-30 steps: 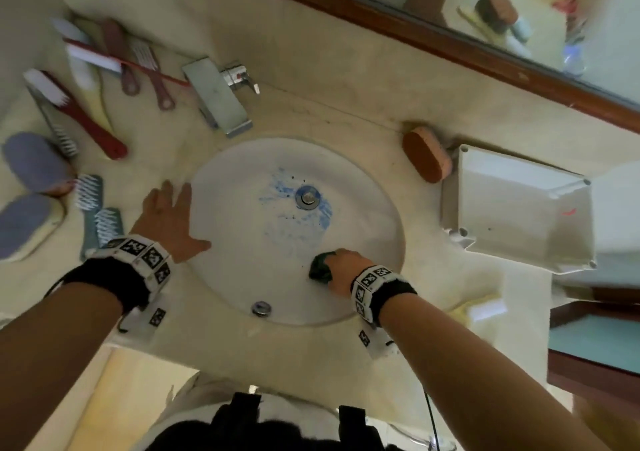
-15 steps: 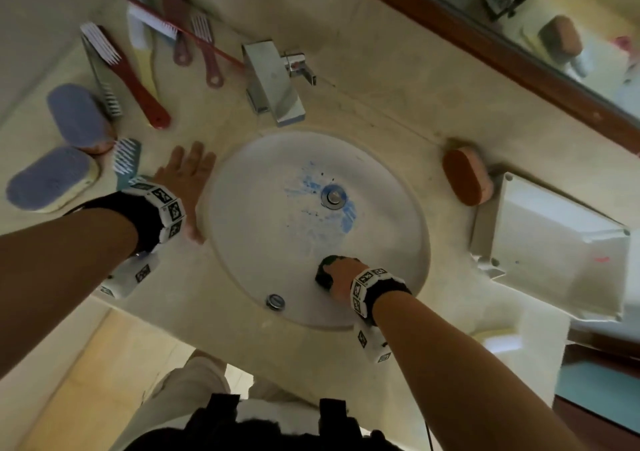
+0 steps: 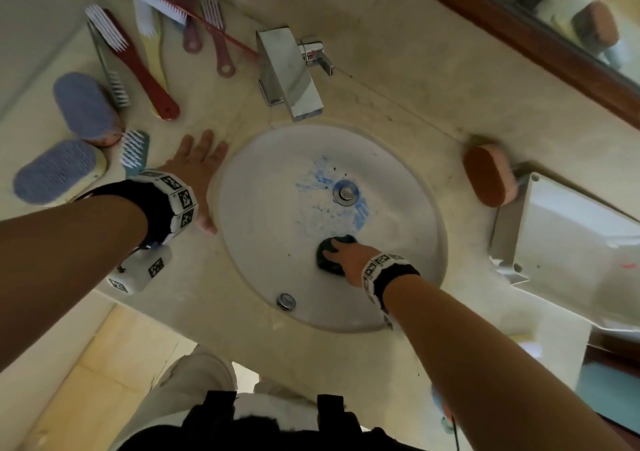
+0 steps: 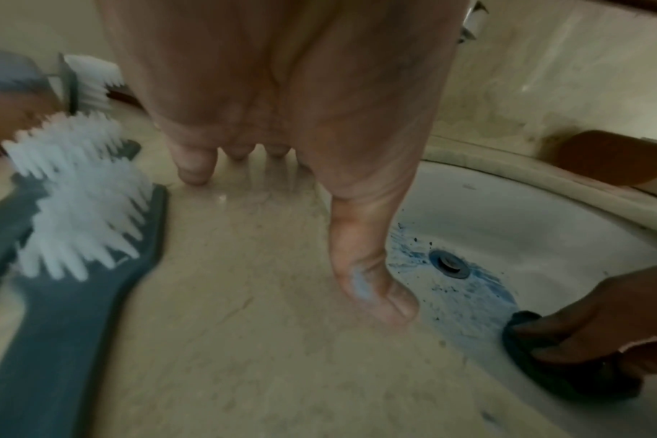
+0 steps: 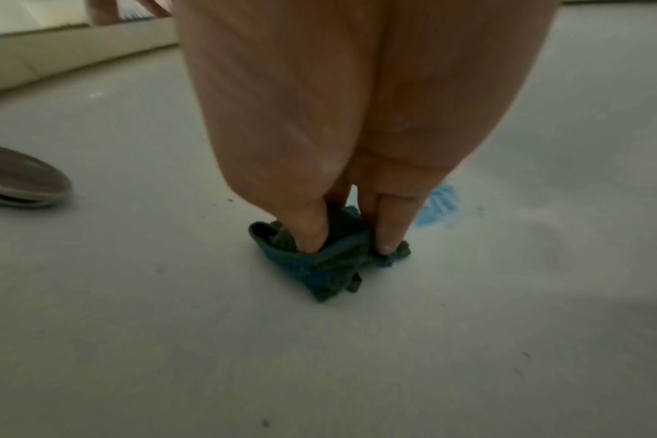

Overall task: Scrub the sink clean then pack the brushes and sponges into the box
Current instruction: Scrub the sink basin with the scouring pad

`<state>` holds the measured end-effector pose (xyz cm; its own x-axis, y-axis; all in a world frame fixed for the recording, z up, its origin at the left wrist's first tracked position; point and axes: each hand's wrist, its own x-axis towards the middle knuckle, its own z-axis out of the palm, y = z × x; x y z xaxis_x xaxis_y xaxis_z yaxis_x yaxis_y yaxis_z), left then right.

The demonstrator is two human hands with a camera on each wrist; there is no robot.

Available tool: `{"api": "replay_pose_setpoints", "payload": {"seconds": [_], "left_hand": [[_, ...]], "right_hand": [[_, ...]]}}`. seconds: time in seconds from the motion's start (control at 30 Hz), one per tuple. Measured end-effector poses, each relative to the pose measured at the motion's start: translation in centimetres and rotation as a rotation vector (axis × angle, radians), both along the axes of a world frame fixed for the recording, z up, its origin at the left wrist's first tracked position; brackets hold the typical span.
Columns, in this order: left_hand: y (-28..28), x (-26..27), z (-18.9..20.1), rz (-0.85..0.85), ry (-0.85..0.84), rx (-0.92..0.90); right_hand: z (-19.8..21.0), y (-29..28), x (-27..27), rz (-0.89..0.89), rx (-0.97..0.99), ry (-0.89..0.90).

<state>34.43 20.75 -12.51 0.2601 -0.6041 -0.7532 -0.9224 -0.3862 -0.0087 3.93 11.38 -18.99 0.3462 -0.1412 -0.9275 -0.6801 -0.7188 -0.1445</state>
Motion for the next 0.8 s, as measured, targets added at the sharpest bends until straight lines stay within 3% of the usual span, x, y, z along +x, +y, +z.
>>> {"api": "replay_pose_setpoints", "payload": {"seconds": [0.13,0.4,0.67,0.8], "left_hand": [[-0.1,-0.1,-0.1,0.012,-0.011,-0.008],[-0.2,0.0,-0.2,-0.013,-0.036,-0.021],[-0.1,-0.2,0.5,-0.004,-0.031,-0.027],[-0.1,0.0,0.3,0.009,-0.015,-0.032]], "right_hand": [[-0.1,0.0,-0.6,0.071,-0.044,-0.035],[-1.3,1.7,6.9,0.171,-0.036,-0.305],[-3.3,-1.3,-0.6,0.065,-0.018,-0.105],[-3.5,-1.6,0.0,0.072,-0.040,-0.076]]}}
